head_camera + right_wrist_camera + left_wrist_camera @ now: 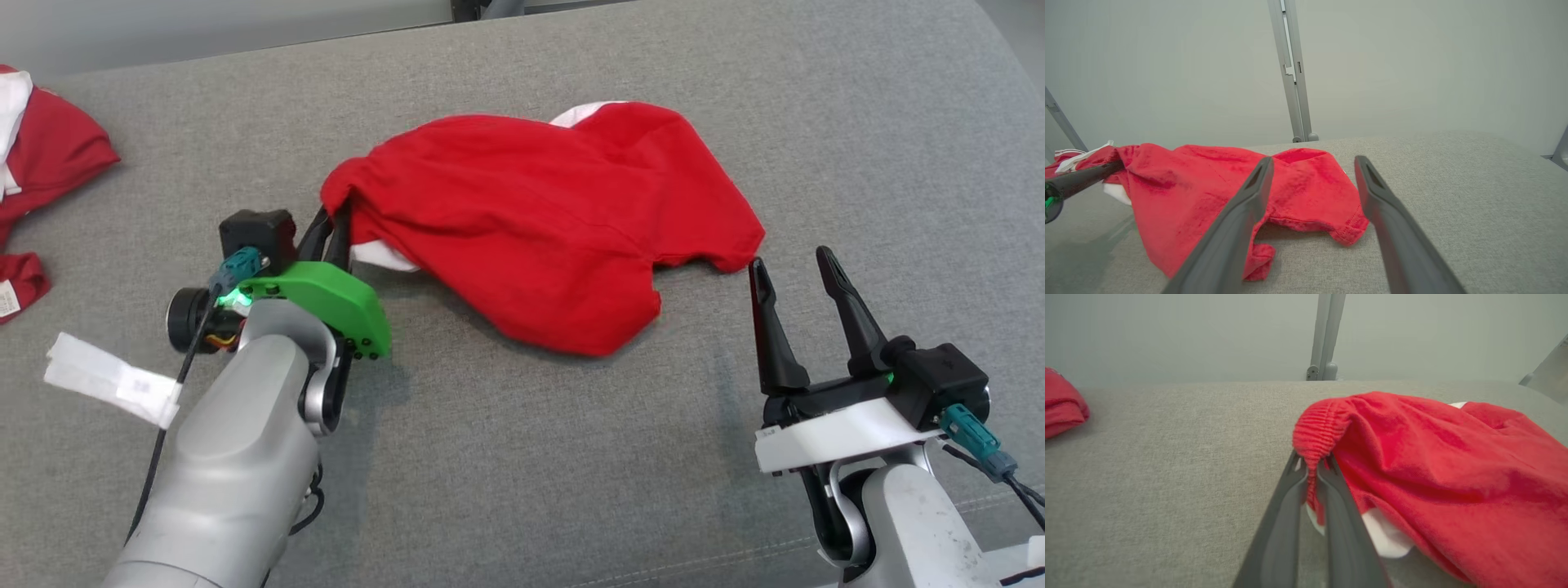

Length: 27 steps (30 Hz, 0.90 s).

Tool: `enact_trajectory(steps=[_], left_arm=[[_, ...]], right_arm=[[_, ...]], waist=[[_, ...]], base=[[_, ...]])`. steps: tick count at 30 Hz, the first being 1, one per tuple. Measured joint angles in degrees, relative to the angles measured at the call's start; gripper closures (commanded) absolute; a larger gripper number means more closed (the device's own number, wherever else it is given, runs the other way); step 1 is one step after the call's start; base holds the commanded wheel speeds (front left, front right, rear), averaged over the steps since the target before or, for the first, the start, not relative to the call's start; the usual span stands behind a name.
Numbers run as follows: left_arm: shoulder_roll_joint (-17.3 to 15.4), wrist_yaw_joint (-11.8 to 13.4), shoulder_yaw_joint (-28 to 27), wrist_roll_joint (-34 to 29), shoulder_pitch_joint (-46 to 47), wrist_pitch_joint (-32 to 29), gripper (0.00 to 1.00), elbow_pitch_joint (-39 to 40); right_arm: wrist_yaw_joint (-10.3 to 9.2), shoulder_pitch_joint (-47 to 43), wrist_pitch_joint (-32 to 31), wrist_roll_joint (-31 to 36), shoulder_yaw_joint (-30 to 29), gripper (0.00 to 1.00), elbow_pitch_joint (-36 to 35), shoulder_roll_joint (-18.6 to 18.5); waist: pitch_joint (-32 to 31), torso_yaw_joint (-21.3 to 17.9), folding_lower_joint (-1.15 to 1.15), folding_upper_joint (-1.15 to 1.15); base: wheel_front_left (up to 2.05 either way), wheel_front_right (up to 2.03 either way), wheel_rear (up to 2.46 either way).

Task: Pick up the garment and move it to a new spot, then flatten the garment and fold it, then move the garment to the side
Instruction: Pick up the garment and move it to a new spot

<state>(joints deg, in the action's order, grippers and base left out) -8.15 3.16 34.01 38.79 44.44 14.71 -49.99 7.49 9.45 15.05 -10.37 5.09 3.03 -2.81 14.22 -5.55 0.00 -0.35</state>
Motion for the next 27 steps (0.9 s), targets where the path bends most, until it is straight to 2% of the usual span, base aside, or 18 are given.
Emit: enact_trajectory(steps=[10, 13, 14, 15, 16, 27], left_arm=[[-0.5, -0.1, -4.6, -0.1, -5.4, 0.3, 1.00, -3.9], [0.1, -0.4, -5.6, -0.6, -7.2, 0.3, 0.73, -4.2], [0.5, -0.5, -6.3, -0.9, -8.3, 0.3, 0.47, -4.1], [0.6, -0.6, -6.8, -1.1, -8.7, 0.3, 0.13, -3.9], [0.6, -0.7, -7.4, -1.4, -9.2, 0.3, 0.00, -3.6], [0.9, -2.3, -14.5, -6.5, -16.1, 0.4, 0.00, 3.9]], right_arm=[[0.00, -0.4, 0.0, 0.6, 0.2, 0.00, 0.5, 0.0], [0.00, -0.5, 0.0, 0.7, 0.4, 0.00, 0.7, 0.0], [0.00, -0.7, 0.0, 0.8, 0.6, 0.00, 0.9, 0.0], [0.00, -0.9, 0.0, 0.8, 0.6, 0.00, 1.0, 0.0], [0.00, -1.0, 0.0, 0.9, 0.7, 0.00, 1.1, 0.0], [0.00, -2.5, 0.0, 1.3, 0.0, 0.00, 1.7, 0.0]], waist=[[-1.0, 1.1, 0.00, 0.00], [-1.5, 1.1, 0.00, 0.00], [-1.8, 1.1, 0.00, 0.00], [-2.0, 1.0, 0.00, 0.00], [-2.2, 1.0, 0.00, 0.00], [-5.1, 1.3, 0.00, 0.00]], base=[[0.00, 0.00, 0.00], [0.00, 0.00, 0.00], [0.00, 0.00, 0.00], [0.00, 0.00, 0.00], [0.00, 0.00, 0.00], [0.00, 0.00, 0.00]])
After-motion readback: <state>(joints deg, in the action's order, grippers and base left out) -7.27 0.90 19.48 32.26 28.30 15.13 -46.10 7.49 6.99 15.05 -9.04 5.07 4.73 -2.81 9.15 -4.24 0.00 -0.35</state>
